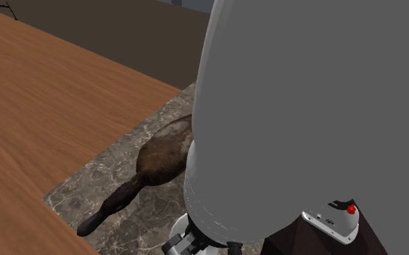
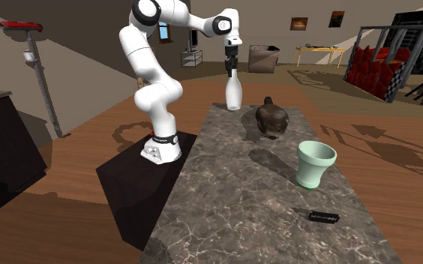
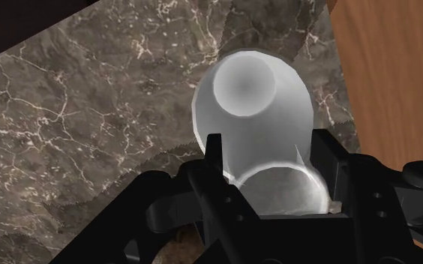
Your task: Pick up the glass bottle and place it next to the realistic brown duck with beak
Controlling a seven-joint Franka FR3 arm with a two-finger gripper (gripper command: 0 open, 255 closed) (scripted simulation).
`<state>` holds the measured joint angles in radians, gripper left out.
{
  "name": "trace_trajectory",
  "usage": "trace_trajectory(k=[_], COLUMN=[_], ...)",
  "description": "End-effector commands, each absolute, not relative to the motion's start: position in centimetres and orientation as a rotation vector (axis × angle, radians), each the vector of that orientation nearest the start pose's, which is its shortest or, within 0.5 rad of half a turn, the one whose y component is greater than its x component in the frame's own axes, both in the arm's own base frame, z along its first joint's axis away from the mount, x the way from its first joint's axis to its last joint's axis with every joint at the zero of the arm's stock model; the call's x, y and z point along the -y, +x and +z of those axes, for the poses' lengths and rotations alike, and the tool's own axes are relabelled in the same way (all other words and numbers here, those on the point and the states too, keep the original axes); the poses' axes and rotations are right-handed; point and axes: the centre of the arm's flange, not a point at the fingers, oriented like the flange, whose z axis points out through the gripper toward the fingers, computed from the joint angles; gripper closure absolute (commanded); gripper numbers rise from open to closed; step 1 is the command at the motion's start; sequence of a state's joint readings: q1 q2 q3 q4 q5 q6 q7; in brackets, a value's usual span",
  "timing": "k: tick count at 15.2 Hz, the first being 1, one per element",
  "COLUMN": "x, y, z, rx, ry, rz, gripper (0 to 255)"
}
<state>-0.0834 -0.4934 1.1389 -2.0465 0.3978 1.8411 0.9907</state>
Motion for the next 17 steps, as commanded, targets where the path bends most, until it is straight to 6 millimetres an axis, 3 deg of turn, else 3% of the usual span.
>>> trace_trajectory(k=[1,2,3,8,12,17], x=[-48.1,-48.1,-48.1,-48.1,-48.1,-48.1], y=[16.5,16.5,16.5,16.5,16.2,16.2], z=[50.9,50.9,50.9,50.9,55.9,55.9], rx=[-0.129,-0.129,-0.129,-0.129,-0.129,-0.129], ry=[-3.137,-3.137,-3.137,-3.137,-3.137,-3.137], rz=[-0.112,-0.112,-0.112,-0.112,-0.112,-0.112], gripper=[255,255,0,0,0,0])
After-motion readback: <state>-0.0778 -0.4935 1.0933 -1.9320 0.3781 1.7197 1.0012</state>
